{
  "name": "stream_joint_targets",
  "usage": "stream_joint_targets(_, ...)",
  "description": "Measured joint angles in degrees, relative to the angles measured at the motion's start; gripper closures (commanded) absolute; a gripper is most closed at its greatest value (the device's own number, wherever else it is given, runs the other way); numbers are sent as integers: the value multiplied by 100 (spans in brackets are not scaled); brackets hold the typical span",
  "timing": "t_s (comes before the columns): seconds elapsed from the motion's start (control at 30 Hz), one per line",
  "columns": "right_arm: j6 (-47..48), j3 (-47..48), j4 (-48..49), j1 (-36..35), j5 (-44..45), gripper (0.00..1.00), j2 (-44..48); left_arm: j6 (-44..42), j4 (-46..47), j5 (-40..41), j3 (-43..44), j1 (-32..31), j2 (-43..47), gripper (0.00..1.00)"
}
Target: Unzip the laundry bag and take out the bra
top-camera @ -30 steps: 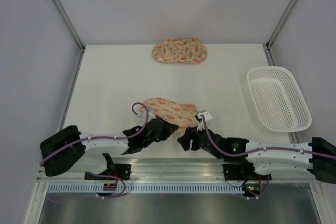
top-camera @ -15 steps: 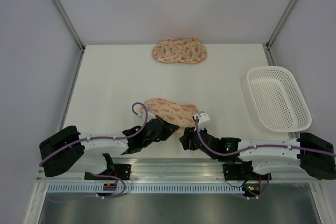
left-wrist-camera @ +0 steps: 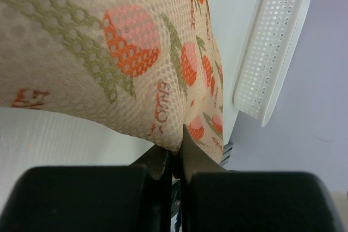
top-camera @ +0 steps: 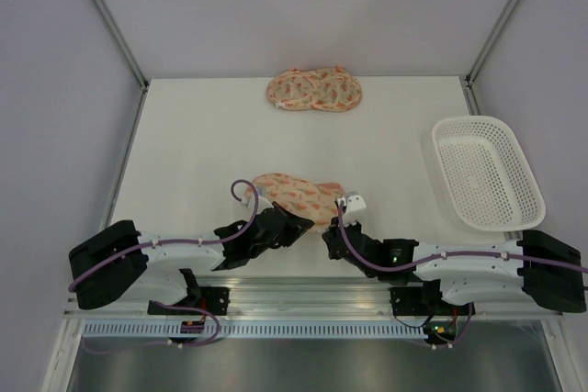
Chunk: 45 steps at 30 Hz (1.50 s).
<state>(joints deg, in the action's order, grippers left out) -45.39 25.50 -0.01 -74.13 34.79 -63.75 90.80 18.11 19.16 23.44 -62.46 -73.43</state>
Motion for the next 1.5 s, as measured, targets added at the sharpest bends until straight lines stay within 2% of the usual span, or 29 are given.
stream_joint_targets(0.2,-70,22,-695,-2,-52,100,555,-9,-63,50,-205,-9,358,98)
stream_joint_targets(0.43,-219,404,-2087,0,-68,100,815,-431,-492,227,-702,2,1670,98)
stream_joint_targets(0.6,-476,629,-2610,0,9,99,662,-1412,-461,2,-1119,44,2640,98)
stream_joint_targets(0.83,-802,1032,-3095,2,264,100,501,-3342,-883,-820,-931,256,3416,98)
stream_joint_targets(0.93,-857,1069,-3246,7,372,100,509,-4103,-1032,-1362,-634,448,3357,98)
stream_joint_targets(1.03,-885,1067,-3418,13,455,100,564,-4756,-944,-1823,-308,595,2903,98)
stream_joint_targets(1.23,-892,1067,-3871,87,743,100,758,-5628,-262,-2430,295,883,1263,98)
stream_joint_targets(1.27,-890,1067,-3897,92,780,100,774,-5709,-157,-2511,413,968,920,95)
stream_joint_targets(1.3,-890,1064,-3910,105,796,100,785,-5755,-74,-2531,520,1054,581,74)
stream_joint_targets(1.37,-887,1064,-3901,114,824,100,787,-5831,-31,-2476,732,1226,-48,41)
stream_joint_targets(1.4,-883,1060,-3873,114,822,100,780,-5847,-44,-2387,828,1309,-352,20)
stream_joint_targets(1.5,-839,1043,-3696,114,769,100,675,-5713,-280,-2006,1051,1480,-944,14)
